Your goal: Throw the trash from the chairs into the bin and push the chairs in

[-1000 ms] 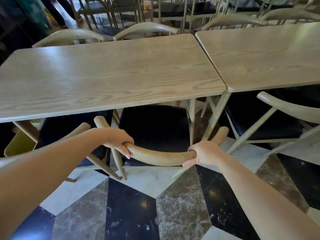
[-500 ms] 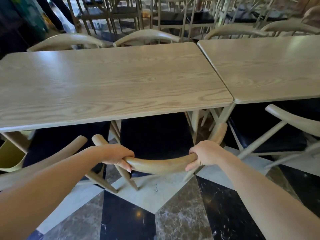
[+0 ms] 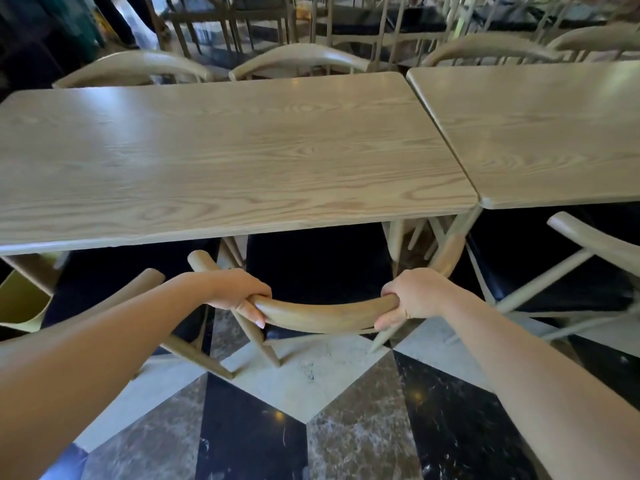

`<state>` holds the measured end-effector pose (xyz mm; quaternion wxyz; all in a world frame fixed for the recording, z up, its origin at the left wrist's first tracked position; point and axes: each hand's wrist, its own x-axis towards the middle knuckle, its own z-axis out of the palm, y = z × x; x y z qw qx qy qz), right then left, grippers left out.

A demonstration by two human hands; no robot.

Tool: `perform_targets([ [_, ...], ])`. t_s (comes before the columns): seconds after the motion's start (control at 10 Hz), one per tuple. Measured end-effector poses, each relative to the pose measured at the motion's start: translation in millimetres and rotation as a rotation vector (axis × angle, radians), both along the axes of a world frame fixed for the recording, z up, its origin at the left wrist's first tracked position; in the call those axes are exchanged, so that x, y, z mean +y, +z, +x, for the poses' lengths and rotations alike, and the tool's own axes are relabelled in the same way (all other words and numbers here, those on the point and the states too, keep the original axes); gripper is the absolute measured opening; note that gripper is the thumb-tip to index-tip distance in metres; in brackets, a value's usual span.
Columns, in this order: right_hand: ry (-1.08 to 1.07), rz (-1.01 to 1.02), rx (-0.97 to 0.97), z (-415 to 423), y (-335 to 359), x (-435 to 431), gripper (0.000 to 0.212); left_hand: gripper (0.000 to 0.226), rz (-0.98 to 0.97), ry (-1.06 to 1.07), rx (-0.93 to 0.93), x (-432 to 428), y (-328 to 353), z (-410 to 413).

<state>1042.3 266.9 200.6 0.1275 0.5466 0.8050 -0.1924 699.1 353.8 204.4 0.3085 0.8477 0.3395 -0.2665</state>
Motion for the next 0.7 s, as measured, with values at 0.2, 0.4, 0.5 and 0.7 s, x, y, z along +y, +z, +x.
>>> perform_targets([
  [0.2,0.03,0.143,0.063,7,-13,-1,0.084,0.043,0.093,0.19,-0.102,-18,8,0],
  [0.4,0.001,0.202,0.132,5,-14,-6,0.068,0.057,0.51,0.422,-0.275,-74,-3,-6],
  [0.5,-0.022,0.264,0.052,-2,-12,-17,0.07,0.073,0.683,0.612,-0.32,-122,-17,3],
  [0.7,-0.291,0.505,0.104,-63,-14,-108,0.075,0.068,0.582,0.802,-0.177,-207,-40,-5],
])
